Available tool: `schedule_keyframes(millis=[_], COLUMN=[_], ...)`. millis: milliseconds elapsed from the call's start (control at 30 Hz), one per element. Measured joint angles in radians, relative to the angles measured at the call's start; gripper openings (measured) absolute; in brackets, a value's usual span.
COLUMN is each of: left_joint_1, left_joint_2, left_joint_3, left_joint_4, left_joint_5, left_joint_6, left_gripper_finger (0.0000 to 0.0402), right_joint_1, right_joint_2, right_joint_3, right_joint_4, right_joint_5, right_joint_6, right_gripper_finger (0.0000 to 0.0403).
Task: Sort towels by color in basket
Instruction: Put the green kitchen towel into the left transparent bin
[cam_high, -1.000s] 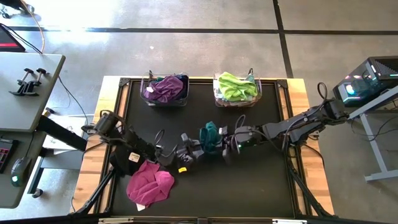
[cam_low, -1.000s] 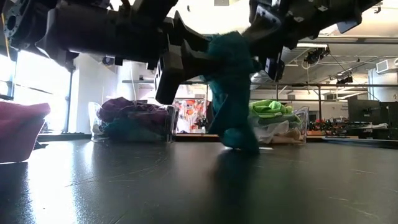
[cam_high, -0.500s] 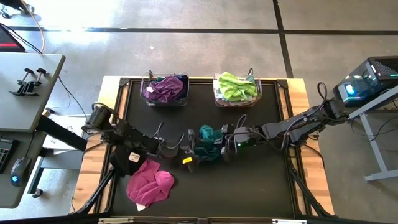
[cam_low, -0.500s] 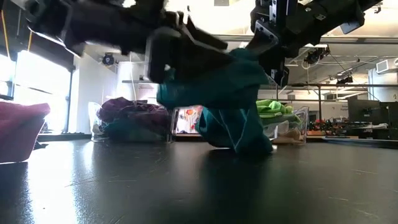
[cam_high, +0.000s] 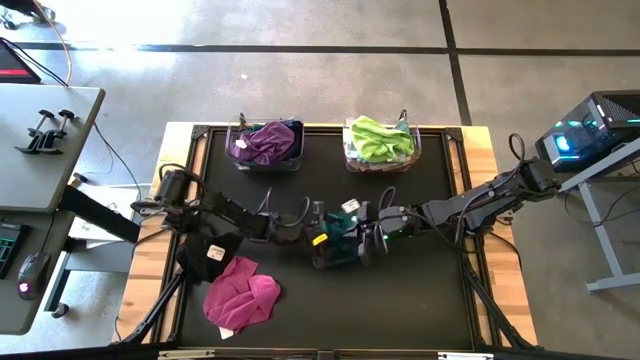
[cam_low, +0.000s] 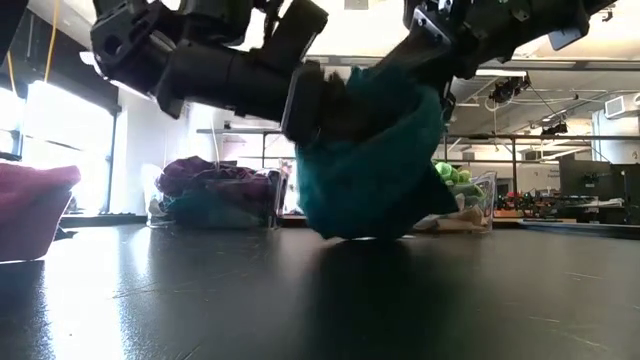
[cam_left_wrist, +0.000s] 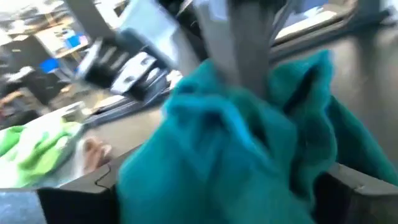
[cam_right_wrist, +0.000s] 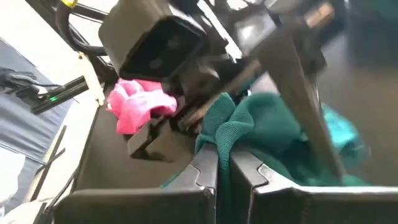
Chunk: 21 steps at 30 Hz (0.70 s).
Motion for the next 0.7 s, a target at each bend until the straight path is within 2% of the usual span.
schedule_keyframes(millis=[133, 233, 400, 500, 533, 600, 700], left_joint_1=[-0.001, -0.001, -0.013, -0.047, -0.062, -0.088, -0.103], left_joint_2=[-0.003, -0.002, -0.014, -0.089, -0.130, -0.223, -0.361], left_joint_3=[0.026, 0.032, 0.034, 0.036, 0.040, 0.052, 0.069], left_joint_4=[-0.022, -0.038, -0.117, -0.265, -0.326, -0.460, -0.601], left_joint_5=[0.038, 0.068, 0.073, 0.032, -0.002, -0.127, -0.422], left_joint_6=[-0.017, -0.004, -0.022, -0.051, -0.049, -0.029, 0.045], left_gripper_finger=[0.0285, 0.0250, 0.0140, 0.0059, 0.0033, 0.0013, 0.0026], right_joint_1=[0.003, 0.002, 0.001, 0.015, 0.027, 0.059, 0.114], right_joint_2=[0.000, 0.000, -0.056, -0.124, -0.144, -0.177, -0.216], right_joint_3=[0.000, 0.001, 0.050, 0.077, 0.079, 0.079, 0.080], right_joint_4=[0.038, 0.087, 0.006, -0.129, -0.175, -0.246, -0.360], right_joint_5=[0.007, 0.018, -0.027, -0.025, 0.008, 0.088, 0.191], right_joint_6=[-0.048, -0.098, -0.104, -0.073, -0.064, -0.061, -0.026], right_gripper_finger=[0.0029, 0.0059, 0.0118, 0.0133, 0.0135, 0.0136, 0.0137])
